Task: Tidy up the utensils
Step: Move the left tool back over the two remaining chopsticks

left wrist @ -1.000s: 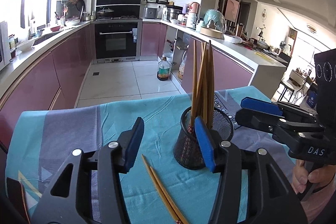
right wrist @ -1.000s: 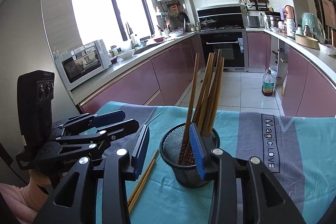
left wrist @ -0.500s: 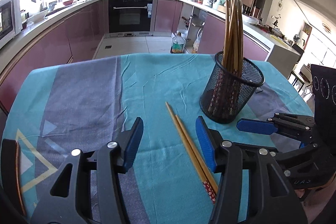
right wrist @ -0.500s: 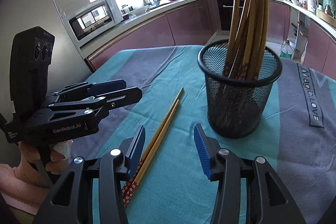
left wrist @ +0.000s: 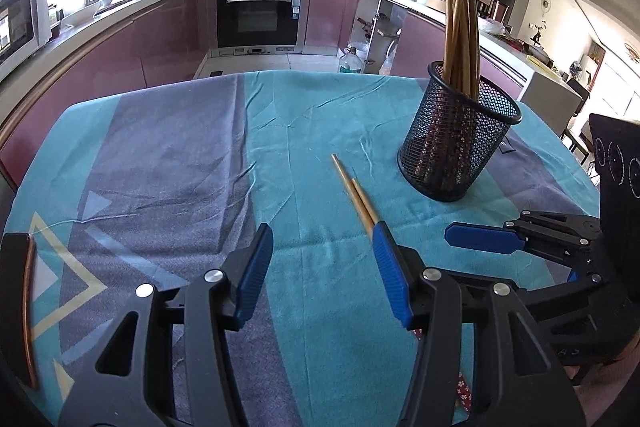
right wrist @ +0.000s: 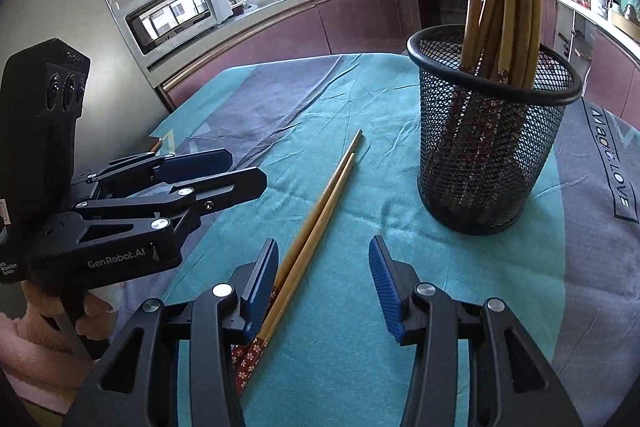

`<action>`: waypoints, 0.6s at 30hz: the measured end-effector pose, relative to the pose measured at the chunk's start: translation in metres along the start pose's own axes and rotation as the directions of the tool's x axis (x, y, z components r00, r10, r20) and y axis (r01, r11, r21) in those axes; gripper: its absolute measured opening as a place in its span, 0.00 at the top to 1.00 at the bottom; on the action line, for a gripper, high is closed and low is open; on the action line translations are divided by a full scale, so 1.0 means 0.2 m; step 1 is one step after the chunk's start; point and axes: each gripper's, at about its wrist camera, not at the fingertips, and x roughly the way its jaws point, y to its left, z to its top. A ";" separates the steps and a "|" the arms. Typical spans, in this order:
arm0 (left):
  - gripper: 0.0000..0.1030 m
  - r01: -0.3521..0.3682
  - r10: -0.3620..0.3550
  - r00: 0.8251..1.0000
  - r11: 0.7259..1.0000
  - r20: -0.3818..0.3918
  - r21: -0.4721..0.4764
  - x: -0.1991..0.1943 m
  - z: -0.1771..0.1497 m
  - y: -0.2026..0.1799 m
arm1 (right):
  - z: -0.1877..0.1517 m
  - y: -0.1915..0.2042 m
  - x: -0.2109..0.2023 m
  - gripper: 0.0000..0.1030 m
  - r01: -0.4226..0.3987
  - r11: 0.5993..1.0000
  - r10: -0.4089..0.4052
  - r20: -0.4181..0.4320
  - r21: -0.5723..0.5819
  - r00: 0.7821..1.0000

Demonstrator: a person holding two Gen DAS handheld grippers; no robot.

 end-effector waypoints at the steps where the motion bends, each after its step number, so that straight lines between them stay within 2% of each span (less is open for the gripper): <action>1: 0.50 -0.001 0.001 1.000 1.000 -0.001 0.000 0.00 0.00 0.00 | 0.00 0.00 0.00 0.56 0.001 1.000 -0.001 -0.001 0.000 1.000; 10: 0.50 -0.006 0.006 1.000 1.000 -0.004 -0.009 -0.02 -0.02 0.02 | -0.01 0.04 0.05 0.57 0.026 0.999 -0.027 -0.008 -0.019 1.000; 14: 0.49 -0.008 0.008 1.000 1.000 -0.010 -0.010 -0.01 -0.04 0.03 | -0.02 0.05 0.06 0.63 0.045 0.998 -0.046 -0.021 -0.035 0.999; 18: 0.49 -0.006 0.006 1.000 1.000 -0.017 -0.012 0.00 -0.05 0.04 | -0.03 0.05 0.07 0.63 0.061 0.997 -0.062 -0.026 -0.047 0.998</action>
